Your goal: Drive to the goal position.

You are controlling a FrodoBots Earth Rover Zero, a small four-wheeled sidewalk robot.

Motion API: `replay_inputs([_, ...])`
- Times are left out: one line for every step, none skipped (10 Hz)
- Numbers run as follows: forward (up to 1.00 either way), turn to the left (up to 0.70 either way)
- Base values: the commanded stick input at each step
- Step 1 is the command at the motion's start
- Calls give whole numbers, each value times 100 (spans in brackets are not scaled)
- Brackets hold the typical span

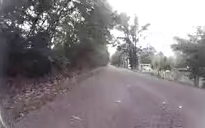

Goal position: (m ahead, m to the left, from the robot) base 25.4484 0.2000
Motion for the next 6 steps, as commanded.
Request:
replay_inputs([70, 0])
replay_inputs([70, 0])
replay_inputs([70, 0])
replay_inputs([70, 0])
replay_inputs([70, 0])
replay_inputs([70, 0])
